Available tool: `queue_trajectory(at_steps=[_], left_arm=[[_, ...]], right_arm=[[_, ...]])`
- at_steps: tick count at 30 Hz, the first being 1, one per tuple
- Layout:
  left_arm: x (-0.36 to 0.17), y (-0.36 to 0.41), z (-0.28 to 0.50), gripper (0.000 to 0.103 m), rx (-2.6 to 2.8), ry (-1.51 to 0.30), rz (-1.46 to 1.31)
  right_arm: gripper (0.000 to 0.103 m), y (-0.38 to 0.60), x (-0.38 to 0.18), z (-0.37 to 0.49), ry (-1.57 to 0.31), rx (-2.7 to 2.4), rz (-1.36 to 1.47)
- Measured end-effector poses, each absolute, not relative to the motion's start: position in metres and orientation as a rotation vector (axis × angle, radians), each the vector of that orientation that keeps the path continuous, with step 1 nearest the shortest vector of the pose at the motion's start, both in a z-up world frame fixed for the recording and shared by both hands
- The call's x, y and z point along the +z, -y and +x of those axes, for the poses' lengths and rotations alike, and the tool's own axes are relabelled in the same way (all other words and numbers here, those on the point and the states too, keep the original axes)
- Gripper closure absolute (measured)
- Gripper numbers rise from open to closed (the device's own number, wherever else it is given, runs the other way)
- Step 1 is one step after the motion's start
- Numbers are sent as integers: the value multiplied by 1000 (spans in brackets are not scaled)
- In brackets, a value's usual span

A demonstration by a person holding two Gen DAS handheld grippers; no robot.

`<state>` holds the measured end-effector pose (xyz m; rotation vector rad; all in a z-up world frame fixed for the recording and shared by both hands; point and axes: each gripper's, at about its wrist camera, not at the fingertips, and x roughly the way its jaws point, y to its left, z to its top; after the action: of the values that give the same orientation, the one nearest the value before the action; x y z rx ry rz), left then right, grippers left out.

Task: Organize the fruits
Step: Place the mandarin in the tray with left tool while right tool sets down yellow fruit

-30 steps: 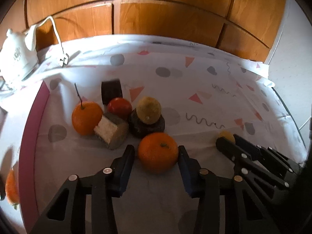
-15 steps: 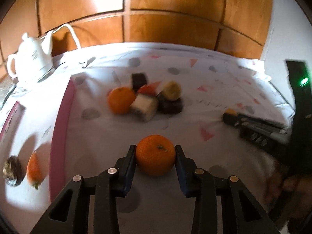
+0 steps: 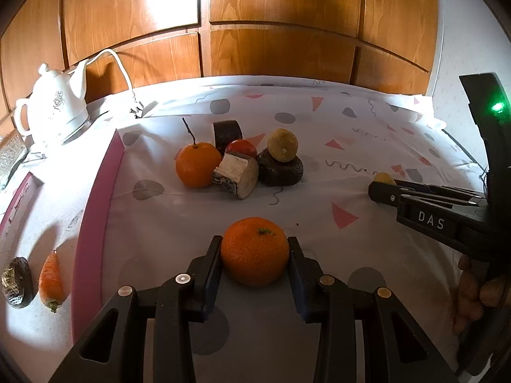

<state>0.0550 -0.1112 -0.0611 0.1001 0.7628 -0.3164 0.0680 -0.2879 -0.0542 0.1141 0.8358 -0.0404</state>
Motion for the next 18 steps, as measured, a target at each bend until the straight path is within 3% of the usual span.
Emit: queue_trajectory(at_steps=[18], left_arm=[[-57, 110, 57, 65, -323, -794, 89]], right_arm=[[77, 286, -54, 68, -836, -46, 94]])
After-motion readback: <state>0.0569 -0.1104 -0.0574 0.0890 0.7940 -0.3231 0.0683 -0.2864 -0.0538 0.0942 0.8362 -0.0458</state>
